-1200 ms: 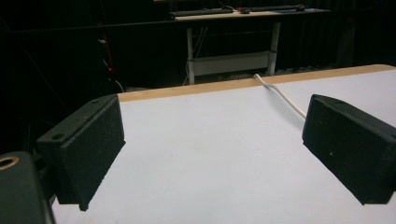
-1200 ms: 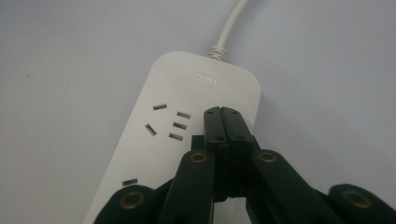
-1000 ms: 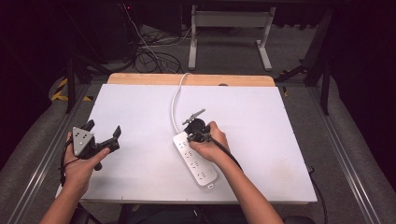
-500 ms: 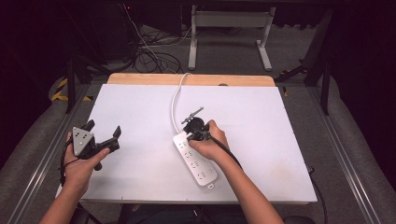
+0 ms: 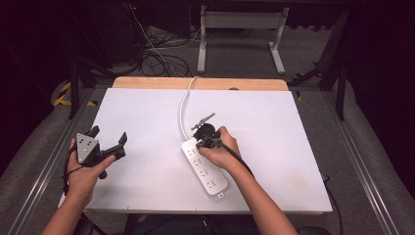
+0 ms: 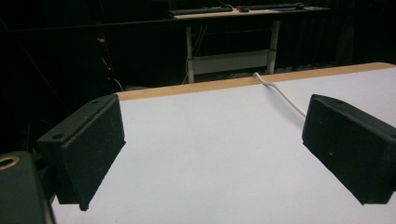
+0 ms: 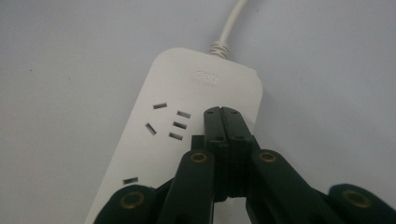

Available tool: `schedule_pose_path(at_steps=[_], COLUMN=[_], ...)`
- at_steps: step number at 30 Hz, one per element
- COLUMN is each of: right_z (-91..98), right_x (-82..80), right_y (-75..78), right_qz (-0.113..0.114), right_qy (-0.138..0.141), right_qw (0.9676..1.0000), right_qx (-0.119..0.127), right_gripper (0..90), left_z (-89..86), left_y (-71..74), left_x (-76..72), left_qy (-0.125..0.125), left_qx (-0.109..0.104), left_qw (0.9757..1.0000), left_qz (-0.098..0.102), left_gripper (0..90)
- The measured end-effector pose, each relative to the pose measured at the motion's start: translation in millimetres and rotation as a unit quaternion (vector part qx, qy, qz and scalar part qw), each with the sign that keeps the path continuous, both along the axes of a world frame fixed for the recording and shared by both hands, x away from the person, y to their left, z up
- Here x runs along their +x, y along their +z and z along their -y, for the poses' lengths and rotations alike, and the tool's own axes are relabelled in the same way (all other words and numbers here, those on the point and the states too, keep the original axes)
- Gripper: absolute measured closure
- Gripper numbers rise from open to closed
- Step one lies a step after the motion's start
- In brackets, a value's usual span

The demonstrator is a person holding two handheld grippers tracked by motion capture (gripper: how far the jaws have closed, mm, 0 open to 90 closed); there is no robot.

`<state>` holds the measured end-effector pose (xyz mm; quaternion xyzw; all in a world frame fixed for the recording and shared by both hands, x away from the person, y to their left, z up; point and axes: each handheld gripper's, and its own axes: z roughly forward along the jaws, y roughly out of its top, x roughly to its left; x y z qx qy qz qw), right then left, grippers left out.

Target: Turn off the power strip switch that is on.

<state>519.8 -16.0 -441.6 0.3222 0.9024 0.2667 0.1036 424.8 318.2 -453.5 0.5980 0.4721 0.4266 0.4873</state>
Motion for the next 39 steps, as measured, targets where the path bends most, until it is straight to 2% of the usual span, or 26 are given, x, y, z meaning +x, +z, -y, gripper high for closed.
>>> schedule_pose_path(at_steps=[13, 17, 23, 32, 39], right_z=[0.6, 0.8, 9.2, 16.5, 21.3], right_x=[1.0, -0.7, -3.9, -9.7, -9.4], right_y=[0.2, -0.1, -5.5, -12.0, -12.0], right_qz=[-0.001, 0.008, 0.021, 0.050, 0.053], right_qy=[0.006, 0.011, 0.013, 0.018, 0.012], right_qw=[1.0000, 0.9999, 0.9991, 0.9966, 0.9945], right_qx=[0.001, -0.001, 0.034, 0.063, 0.090], right_gripper=[90.0, 90.0, 90.0, 90.0, 90.0], left_z=[-0.6, -0.7, -0.9, -1.3, -2.3], left_y=[-0.2, -0.2, -0.5, -0.4, -0.2], left_x=[0.4, 0.4, 0.7, 0.4, 0.6], left_qy=[0.001, 0.002, 0.002, 0.004, 0.004], left_qx=[0.000, 0.000, -0.001, -0.001, -0.003], left_qw=[1.0000, 1.0000, 1.0000, 1.0000, 1.0000], left_qz=[-0.001, -0.002, -0.003, -0.003, -0.002], left_gripper=[6.4, 6.6, 6.6, 6.6, 6.6])
